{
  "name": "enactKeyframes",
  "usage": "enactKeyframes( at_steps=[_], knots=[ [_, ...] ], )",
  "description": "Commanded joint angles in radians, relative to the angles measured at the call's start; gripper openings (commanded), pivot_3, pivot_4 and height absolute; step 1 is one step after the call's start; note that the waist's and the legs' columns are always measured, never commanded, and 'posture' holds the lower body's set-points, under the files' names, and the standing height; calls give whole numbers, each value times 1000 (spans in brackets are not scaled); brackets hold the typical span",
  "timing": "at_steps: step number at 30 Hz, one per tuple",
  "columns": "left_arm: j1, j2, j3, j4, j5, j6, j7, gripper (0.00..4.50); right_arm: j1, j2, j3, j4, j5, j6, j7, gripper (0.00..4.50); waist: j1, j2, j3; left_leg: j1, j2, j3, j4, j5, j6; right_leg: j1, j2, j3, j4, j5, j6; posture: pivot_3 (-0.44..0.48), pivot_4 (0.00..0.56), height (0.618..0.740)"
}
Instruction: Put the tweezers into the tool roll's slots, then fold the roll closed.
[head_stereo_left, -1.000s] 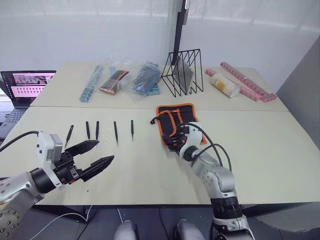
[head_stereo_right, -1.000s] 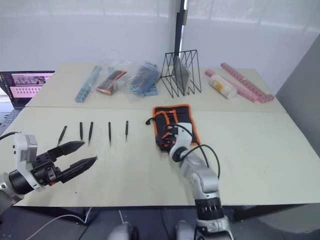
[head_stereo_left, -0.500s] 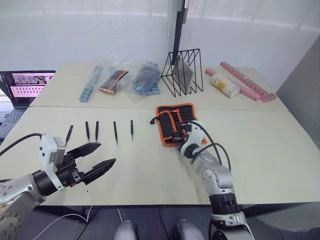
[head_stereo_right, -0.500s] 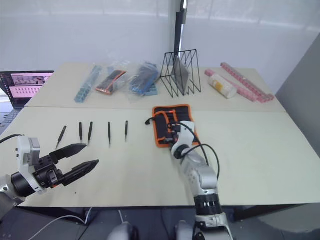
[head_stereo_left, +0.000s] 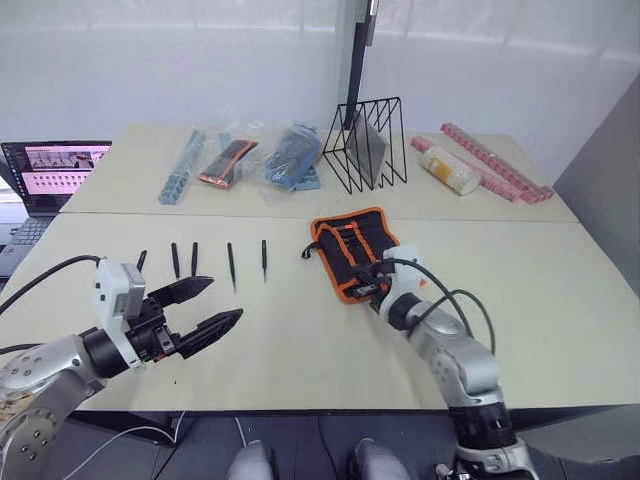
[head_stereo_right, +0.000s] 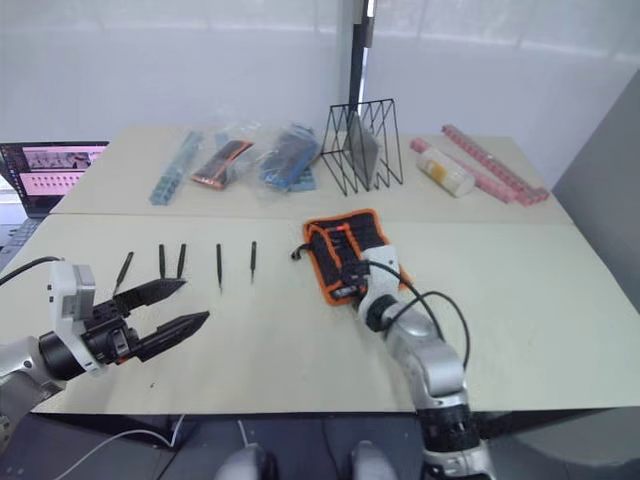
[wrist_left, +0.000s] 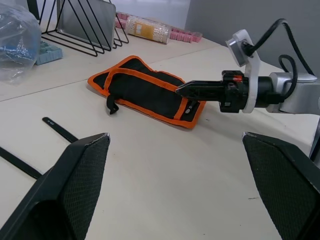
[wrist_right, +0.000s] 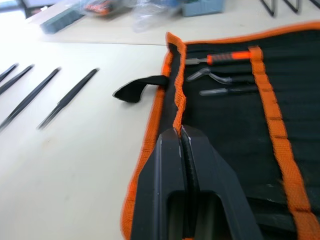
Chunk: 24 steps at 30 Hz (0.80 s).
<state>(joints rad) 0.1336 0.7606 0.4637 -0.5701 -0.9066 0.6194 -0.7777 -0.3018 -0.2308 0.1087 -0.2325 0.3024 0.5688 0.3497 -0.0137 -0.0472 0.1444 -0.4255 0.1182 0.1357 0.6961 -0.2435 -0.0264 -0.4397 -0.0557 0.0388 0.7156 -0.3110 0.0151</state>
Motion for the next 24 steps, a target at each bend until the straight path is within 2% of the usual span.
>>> enactKeyframes(
  at_steps=[1,5,8,11,15,18,21,24],
  knots=[
    [-32,6,-21,-3,-16,6,-2,4500,52,-97,83,-143,-20,-77,147,6,0,0,0,0,0,0,0,0,0,0,0,0,0,0,0,0,150,687],
    [-58,1,-63,-4,-6,3,-1,4500,133,-223,162,-215,-65,-156,271,6,1,0,0,0,0,0,-1,0,0,1,0,0,-1,0,0,0,150,687],
    [-90,7,-108,16,16,-12,-31,4500,159,-277,183,-216,-91,-208,324,6,2,0,0,0,0,0,-1,0,0,1,1,0,-5,0,0,0,150,687],
    [-203,41,-247,117,173,-114,-134,4500,155,-298,181,-202,-103,-234,350,6,10,-1,0,0,0,0,0,1,0,2,1,0,-6,0,0,0,150,687],
    [-417,70,-461,352,421,-346,-331,4500,141,-301,176,-194,-105,-238,370,6,25,-1,0,0,0,-1,0,1,-1,3,2,0,-7,0,0,0,150,687],
    [-568,44,-589,553,582,-558,-451,4500,147,-301,184,-198,-115,-241,377,6,28,-1,0,-1,0,0,0,1,0,3,2,0,-9,0,0,0,150,687],
    [-707,-11,-672,756,710,-775,-504,4500,154,-293,189,-204,-123,-235,371,6,30,-1,0,-4,0,0,0,0,1,2,2,0,-11,0,0,0,150,687],
    [-824,-84,-716,912,780,-940,-522,4500,173,-289,191,-217,-129,-225,362,6,30,-1,0,-6,0,0,2,0,1,1,2,0,-13,1,1,0,150,687]
  ],
)
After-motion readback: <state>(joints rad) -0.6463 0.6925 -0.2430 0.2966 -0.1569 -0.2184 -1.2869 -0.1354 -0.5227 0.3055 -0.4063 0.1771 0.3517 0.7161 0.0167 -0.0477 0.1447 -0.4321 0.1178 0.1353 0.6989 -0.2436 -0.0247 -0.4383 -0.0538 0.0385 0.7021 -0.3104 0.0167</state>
